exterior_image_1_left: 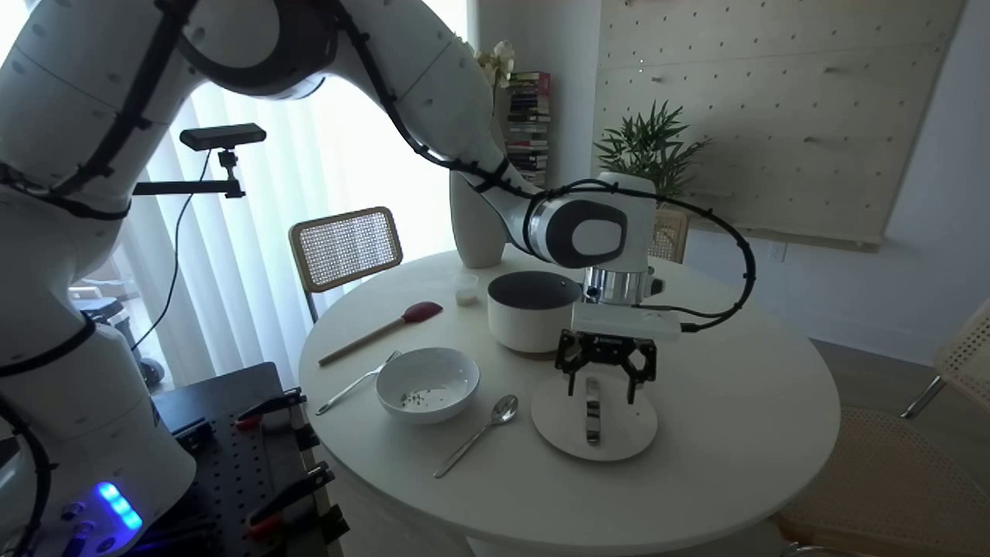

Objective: Remove the white lid from the white pot

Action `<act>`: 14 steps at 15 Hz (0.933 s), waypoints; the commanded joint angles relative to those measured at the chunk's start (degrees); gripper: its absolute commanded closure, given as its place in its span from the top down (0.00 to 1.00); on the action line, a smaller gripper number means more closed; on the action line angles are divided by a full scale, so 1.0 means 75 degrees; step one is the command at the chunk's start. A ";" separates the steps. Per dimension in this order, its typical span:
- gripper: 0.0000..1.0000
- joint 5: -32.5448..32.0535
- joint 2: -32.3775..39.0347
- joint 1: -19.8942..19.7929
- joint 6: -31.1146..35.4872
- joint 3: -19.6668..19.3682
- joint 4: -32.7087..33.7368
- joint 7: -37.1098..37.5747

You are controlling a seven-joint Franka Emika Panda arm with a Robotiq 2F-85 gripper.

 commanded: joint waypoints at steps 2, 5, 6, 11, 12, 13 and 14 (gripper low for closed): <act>1.00 0.0080 -0.0436 -0.0004 -0.0131 0.0005 -0.0187 -0.0137; 1.00 -0.0021 -0.0718 0.0077 -0.0053 -0.0034 -0.0386 -0.0105; 1.00 -0.0114 -0.0853 0.0135 0.0042 -0.0066 -0.0524 -0.0087; 1.00 -0.0256 -0.1758 0.0380 0.0397 -0.0062 -0.1466 0.0022; 1.00 -0.0306 -0.1975 0.0467 0.0519 -0.0075 -0.1739 0.0075; 1.00 -0.0349 -0.2210 0.0550 0.0570 -0.0084 -0.1980 0.0105; 1.00 -0.0430 -0.2461 0.0645 0.0745 -0.0099 -0.2324 0.0147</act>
